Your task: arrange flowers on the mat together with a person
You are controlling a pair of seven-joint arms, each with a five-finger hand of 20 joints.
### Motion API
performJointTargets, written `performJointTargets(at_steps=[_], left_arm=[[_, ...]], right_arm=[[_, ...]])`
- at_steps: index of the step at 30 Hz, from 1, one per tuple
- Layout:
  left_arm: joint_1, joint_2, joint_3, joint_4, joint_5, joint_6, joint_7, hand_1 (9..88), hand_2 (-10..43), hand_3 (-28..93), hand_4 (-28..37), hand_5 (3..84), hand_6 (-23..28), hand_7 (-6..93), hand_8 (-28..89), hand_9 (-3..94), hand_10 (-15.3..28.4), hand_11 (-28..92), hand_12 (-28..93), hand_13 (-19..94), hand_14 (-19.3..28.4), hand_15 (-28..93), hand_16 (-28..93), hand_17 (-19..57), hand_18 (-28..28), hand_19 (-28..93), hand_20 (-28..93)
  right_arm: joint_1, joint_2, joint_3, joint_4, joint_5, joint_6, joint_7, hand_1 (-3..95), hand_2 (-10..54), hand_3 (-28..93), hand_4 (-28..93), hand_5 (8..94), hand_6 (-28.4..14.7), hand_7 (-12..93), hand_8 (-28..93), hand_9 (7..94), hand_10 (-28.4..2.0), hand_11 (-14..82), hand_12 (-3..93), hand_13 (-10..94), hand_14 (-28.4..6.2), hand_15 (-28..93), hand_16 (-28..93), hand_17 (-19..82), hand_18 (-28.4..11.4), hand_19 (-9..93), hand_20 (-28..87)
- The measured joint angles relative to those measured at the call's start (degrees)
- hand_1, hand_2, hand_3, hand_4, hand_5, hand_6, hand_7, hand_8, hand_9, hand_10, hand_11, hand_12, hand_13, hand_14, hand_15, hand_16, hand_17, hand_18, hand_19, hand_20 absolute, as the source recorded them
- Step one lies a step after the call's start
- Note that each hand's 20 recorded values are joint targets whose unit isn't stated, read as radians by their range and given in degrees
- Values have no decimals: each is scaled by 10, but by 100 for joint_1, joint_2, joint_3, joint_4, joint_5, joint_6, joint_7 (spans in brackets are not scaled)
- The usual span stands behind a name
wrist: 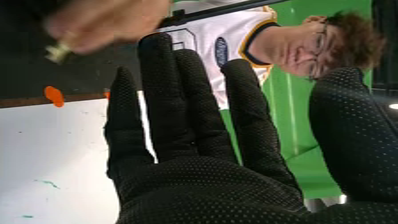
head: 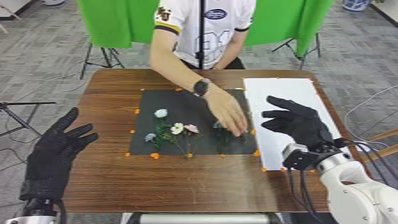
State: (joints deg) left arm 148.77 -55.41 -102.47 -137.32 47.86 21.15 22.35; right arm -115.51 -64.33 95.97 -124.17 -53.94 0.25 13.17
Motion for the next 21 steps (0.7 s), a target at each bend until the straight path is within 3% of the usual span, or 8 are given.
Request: performJointTargets(at_steps=[21], left_arm=[[-8, 86, 59, -3, -65, 63, 11, 143, 54, 767, -283, 292, 37, 154, -111, 326, 186, 243, 121, 233, 267, 531, -83, -95, 236, 480, 200]], right_arm=[[-9, -74, 0, 1, -74, -72, 22, 212, 75, 784, -237, 495, -31, 117, -104, 523, -202, 195, 151, 435, -200, 558, 88, 84, -249, 583, 128]])
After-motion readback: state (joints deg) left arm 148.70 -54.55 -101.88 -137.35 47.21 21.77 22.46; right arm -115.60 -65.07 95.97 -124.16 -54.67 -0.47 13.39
